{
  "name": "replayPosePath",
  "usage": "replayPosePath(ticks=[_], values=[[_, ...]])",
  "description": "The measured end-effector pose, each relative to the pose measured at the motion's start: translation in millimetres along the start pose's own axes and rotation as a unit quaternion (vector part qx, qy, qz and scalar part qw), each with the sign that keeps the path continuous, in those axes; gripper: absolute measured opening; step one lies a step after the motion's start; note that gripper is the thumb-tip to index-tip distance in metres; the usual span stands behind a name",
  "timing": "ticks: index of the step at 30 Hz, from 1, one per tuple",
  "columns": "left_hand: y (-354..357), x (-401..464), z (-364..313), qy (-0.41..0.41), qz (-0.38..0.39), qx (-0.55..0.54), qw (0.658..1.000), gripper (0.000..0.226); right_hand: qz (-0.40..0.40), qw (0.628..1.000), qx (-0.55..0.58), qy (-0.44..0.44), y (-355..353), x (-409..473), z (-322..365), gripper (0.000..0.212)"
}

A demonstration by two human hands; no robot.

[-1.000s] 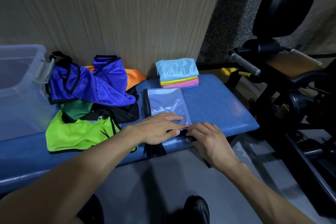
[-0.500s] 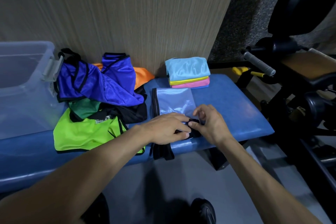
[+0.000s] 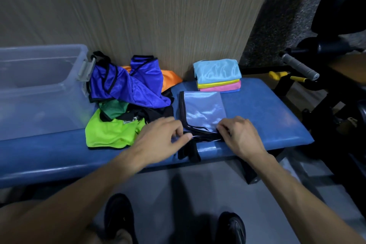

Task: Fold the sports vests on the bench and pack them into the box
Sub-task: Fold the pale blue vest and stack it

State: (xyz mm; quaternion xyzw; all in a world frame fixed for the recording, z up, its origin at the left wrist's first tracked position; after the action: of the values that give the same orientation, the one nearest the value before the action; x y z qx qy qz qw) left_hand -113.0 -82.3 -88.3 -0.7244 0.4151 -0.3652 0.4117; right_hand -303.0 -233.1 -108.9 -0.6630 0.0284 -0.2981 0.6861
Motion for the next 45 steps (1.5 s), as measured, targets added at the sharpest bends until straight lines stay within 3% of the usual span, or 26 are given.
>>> replayPosePath(ticks=[2, 7, 10, 14, 17, 26, 31, 34, 36, 37, 40, 45], values=[[15, -24, -4, -0.011, 0.001, 0.015, 1.0, 0.05, 0.016, 0.999, -0.027, -0.016, -1, -4, 5, 0.021], [40, -56, -17, -0.061, -0.102, 0.045, 0.992, 0.06, 0.071, 0.996, -0.044, -0.035, -3, -17, 18, 0.049], [54, -61, -33, -0.105, -0.123, 0.103, 0.982, 0.065, 0.092, 0.992, -0.067, -0.05, 1, -23, 25, 0.06], [64, -58, -41, -0.152, -0.134, 0.115, 0.972, 0.049, 0.1, 0.992, -0.067, -0.043, 2, -23, 28, 0.061], [65, -63, -40, -0.13, -0.174, 0.09, 0.972, 0.031, 0.104, 0.991, -0.068, -0.048, 1, -24, 29, 0.062], [56, -59, -35, -0.036, -0.209, 0.082, 0.974, 0.013, 0.131, 0.984, -0.095, -0.07, 9, -20, 34, 0.073], [28, -33, -29, 0.068, -0.151, 0.107, 0.98, 0.015, 0.127, 0.981, -0.119, -0.089, 14, -20, 34, 0.07], [20, -7, -30, 0.139, 0.035, 0.097, 0.985, 0.012, 0.135, 0.979, -0.128, -0.086, 17, -21, 34, 0.07], [19, 8, -25, 0.092, 0.174, 0.052, 0.979, 0.017, 0.148, 0.978, -0.128, -0.078, 19, -19, 34, 0.071], [20, 16, -23, 0.063, 0.208, 0.024, 0.976, 0.02, 0.154, 0.977, -0.13, -0.075, 19, -19, 35, 0.071], [21, 42, -16, -0.009, 0.196, -0.044, 0.98, 0.026, 0.142, 0.977, -0.137, -0.075, 17, -17, 35, 0.072], [34, 70, -17, -0.087, 0.159, -0.032, 0.983, 0.008, 0.115, 0.984, -0.108, -0.087, 10, -16, 34, 0.074]])
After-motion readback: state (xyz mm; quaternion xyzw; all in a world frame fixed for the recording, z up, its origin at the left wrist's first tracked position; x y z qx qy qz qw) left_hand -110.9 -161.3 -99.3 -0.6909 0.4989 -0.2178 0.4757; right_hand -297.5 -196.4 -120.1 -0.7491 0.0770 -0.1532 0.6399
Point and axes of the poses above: each hand's wrist, its own x-axis towards the middle knuckle, its own y-axis out of the palm, z = x × y, the point moved 5 cm from there along x, towards the middle knuckle, and after that the axes turned 14 degrees about -y, right-handed, at the moved point
